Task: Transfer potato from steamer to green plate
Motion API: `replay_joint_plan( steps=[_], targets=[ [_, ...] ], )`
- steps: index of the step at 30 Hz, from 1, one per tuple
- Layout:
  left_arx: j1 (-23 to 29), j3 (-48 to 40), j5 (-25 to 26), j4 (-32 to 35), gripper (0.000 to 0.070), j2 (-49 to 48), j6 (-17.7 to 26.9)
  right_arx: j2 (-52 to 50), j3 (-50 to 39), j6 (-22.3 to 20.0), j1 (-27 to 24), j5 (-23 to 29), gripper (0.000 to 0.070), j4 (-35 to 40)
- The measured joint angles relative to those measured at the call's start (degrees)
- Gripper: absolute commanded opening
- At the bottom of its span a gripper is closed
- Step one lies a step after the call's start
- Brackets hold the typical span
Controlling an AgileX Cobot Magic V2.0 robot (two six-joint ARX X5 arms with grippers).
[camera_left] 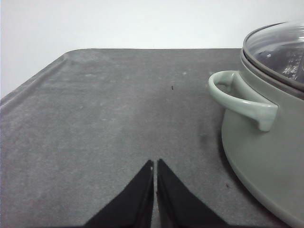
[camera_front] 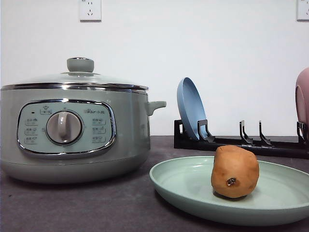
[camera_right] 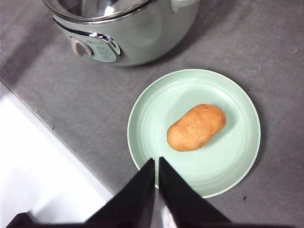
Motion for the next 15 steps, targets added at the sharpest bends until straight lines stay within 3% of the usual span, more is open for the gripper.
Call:
replay_joint_plan(
  steps=[15],
  targets=[
    [0.0, 0.0, 0.0, 0.0, 0.0003, 0.0, -0.11, 0.0, 0.0, 0.0, 0.0, 0.0, 0.0, 0.05]
  ],
)
